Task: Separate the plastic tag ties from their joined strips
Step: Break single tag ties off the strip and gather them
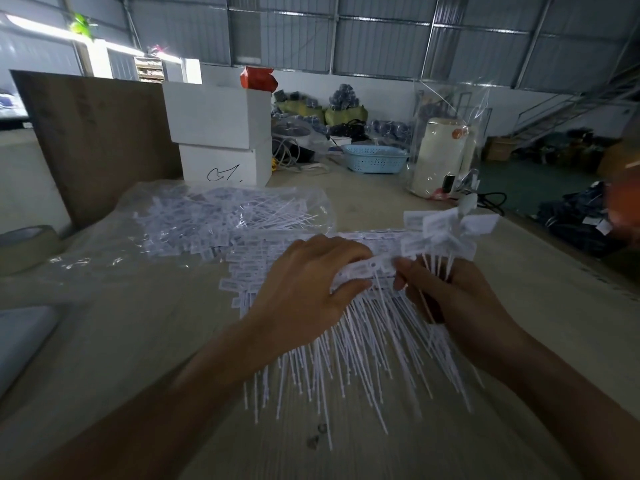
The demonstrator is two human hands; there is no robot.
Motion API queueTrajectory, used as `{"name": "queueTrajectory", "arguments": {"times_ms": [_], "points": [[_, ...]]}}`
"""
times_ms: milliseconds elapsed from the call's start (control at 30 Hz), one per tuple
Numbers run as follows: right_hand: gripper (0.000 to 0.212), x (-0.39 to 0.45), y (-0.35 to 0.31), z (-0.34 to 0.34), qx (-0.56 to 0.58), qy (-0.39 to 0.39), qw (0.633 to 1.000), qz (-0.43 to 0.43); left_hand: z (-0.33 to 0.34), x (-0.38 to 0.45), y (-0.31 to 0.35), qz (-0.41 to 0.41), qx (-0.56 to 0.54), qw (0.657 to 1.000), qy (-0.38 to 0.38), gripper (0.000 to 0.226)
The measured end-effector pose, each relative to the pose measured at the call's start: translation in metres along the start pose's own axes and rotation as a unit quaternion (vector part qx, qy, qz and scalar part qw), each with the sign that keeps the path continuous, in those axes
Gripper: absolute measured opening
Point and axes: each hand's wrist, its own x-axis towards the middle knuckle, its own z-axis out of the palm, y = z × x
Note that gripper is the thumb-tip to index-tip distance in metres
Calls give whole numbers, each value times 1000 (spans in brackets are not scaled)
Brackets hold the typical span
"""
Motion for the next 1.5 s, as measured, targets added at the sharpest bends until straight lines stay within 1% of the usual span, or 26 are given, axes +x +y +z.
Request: {"name": "queueTrajectory", "arguments": {"times_ms": [100,200,333,433,533,667,733,833,900,967,1000,1033,1100,1167,1267,1333,1500], "points": [[43,0,5,4,-27,-11,999,-14,4,-1,-5,28,26,999,35,27],[42,0,6,4,-48,-5,998,-31,4,-2,-5,26,29,999,33,27],[41,-3,7,3,-31,5,999,-42,2,-2,-1,32,18,999,24,24],[41,-4,8,5,-19,12,998,-61,-1,-1,3,6,-17,1000,13,23],[42,-5,8,4,-10,8,998,-67,-3,0,5,-32,-71,997,-14,26],[40,-6,7,4,-21,7,997,-73,-2,2,3,-63,-131,989,-34,17],[38,-7,5,4,-27,10,996,-79,-2,3,2,-73,-154,985,-37,16],[37,-8,2,4,-40,7,995,-91,-1,3,2,-61,-193,979,-29,13],[36,-9,1,4,-46,6,995,-93,0,3,1,-66,-228,971,-31,11],[33,-10,-3,5,-56,8,993,-102,1,3,-1,-92,-272,957,-45,12],[31,-11,-5,6,-72,10,991,-111,2,3,-2,-115,-306,944,-54,15],[29,-12,-7,7,-96,13,988,-123,2,4,-4,-139,-354,923,-62,18],[29,-13,-8,6,-132,14,981,-143,2,5,-6,-159,-441,880,-68,17],[27,-13,-7,6,-143,10,980,-139,2,5,-8,-168,-478,859,-70,13],[30,-11,-5,8,-134,16,983,-126,3,6,-7,-167,-492,852,-64,18],[33,-10,-5,8,-128,22,984,-126,2,6,-5,-153,-488,858,-60,19],[36,-8,-5,6,-134,33,983,-118,-5,4,1,-146,-464,869,-87,19]]}}
